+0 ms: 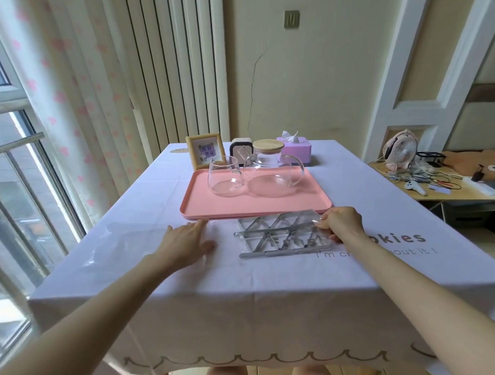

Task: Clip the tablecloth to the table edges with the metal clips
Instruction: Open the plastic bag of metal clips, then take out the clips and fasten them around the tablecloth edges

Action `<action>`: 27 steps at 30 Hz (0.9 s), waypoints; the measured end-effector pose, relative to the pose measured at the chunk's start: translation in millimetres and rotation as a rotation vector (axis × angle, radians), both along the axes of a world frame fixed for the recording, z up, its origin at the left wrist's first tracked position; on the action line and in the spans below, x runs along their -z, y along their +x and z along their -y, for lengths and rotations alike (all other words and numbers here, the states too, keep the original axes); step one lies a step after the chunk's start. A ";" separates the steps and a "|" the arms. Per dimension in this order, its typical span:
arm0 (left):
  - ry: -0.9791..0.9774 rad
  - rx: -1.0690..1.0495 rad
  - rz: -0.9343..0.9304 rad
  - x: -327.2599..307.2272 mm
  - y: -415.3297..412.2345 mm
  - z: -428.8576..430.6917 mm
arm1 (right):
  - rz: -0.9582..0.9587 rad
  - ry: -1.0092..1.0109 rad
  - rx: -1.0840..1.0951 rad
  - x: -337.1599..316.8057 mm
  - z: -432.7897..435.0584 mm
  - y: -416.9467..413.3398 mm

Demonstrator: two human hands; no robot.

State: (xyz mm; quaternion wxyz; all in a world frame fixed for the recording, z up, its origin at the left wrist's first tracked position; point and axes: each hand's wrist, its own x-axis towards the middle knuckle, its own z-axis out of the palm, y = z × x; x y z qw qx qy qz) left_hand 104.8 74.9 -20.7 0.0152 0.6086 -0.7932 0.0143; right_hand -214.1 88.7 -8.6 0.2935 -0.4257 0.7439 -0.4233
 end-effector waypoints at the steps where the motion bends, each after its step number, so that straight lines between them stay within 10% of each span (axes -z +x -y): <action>1: -0.006 0.019 0.026 1.7 6.3 1.6 | 0.001 0.004 0.000 -0.9 -2.2 -1.4; 9: -0.121 0.358 -0.031 -4.9 83.3 22.2 | 0.057 0.005 -0.063 -1.4 -2.3 -5.9; 21: -0.168 0.085 -0.277 -14.9 67.0 32.2 | -0.045 -0.051 -0.162 3.1 3.6 5.9; 27: -0.400 0.339 -0.347 -24.5 4.5 18.9 | 0.074 -0.130 -0.149 -1.7 5.9 10.6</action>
